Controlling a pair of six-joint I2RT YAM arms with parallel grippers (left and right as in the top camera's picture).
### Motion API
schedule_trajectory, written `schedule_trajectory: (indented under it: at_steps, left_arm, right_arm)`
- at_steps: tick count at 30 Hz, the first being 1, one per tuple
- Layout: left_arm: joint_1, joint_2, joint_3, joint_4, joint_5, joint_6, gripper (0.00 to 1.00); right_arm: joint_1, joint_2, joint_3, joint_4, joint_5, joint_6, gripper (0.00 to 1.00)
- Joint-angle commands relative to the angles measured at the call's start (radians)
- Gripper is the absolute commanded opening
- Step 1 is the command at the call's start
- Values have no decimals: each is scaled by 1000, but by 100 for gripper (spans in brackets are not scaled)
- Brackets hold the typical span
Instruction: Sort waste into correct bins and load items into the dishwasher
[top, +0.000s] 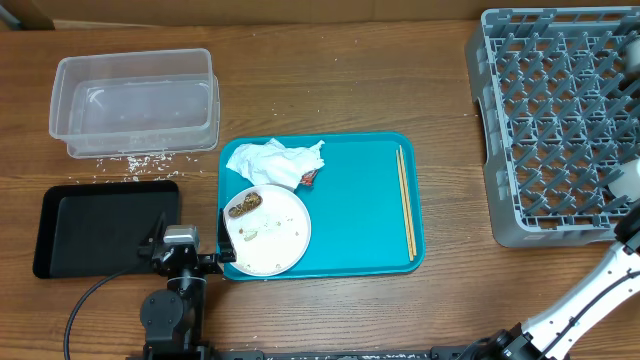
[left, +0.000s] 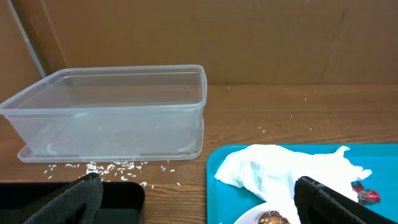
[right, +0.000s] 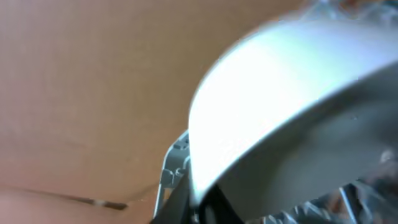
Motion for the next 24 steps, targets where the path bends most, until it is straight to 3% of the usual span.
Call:
schedule_trajectory:
  at_steps: [1,7,12,19,24]
  left_arm:
    - [5,-10,-4,2,8,-6,100]
    - [5,-10,-4,2,8,-6,100]
    - [5,-10,-4,2,8,-6,100]
    - [5,-10,-4,2,8,-6,100]
    - [5,-10,-4,2,8,-6,100]
  right_arm:
    - [-40,25,16,-63,80,47,18]
    - [-66,-37,38,-187,100,46,23]
    - [-68,-163,38,-295,228,45,25]
    - [-20,-246,38,-282,358,45,25]
    - [90,-236,23,-296,781,45,23]
